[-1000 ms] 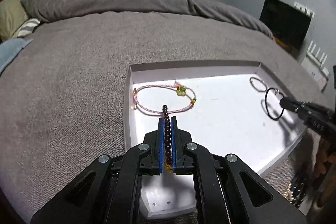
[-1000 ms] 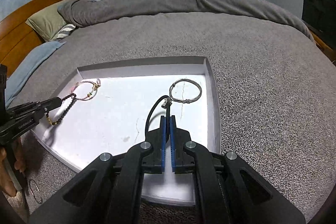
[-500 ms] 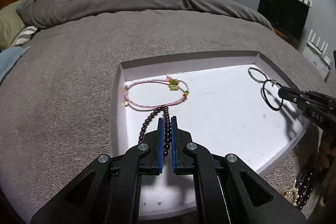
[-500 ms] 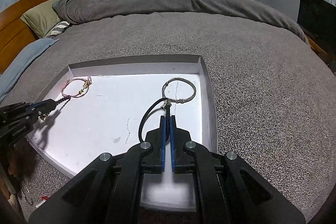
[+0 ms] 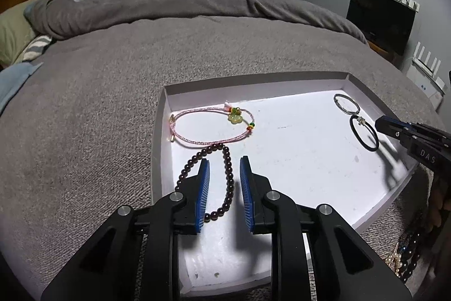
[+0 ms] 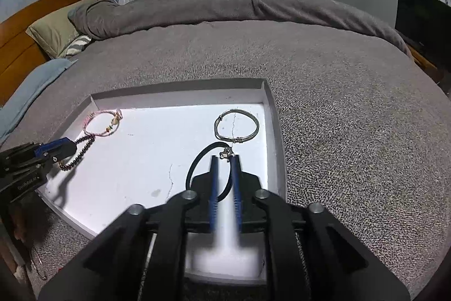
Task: Organize jewelry
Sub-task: 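Open both tools to release the bracelets into the box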
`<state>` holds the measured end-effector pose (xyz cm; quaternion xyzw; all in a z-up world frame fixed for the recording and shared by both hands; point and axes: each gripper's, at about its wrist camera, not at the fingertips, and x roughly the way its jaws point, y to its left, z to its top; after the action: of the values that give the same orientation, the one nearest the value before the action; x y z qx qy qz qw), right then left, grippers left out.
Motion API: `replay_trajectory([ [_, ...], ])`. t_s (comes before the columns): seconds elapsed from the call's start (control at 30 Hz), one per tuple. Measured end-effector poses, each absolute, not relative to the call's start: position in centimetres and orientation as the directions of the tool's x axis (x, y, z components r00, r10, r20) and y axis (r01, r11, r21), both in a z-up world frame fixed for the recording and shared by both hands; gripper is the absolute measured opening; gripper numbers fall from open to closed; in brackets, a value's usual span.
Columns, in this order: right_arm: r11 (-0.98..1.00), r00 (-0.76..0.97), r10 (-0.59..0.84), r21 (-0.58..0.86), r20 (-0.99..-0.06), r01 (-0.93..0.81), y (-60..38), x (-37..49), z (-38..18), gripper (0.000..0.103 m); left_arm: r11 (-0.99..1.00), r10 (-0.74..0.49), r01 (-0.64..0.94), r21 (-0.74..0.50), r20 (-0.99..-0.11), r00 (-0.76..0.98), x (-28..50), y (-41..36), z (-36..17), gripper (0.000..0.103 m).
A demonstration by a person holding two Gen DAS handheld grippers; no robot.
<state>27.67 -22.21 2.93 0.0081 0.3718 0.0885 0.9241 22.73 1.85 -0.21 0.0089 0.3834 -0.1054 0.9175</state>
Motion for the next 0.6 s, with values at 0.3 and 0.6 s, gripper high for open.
replay_trajectory([
  [0.3,0.986,0.776,0.166,0.088,-0.608,-0.142,-23.1,26.0,5.1,0.064,0.978,-0.187,0.202,-0.052,-0.646,0.74,21.4,1.9,1.0,0.055],
  [0.6,0.989,0.813,0.147,0.058,-0.564,-0.138,-23.5,24.9,6.0,0.098,0.983,-0.142,0.181,0.009,-0.584,0.799,20.2,1.2,2.0,0.083],
])
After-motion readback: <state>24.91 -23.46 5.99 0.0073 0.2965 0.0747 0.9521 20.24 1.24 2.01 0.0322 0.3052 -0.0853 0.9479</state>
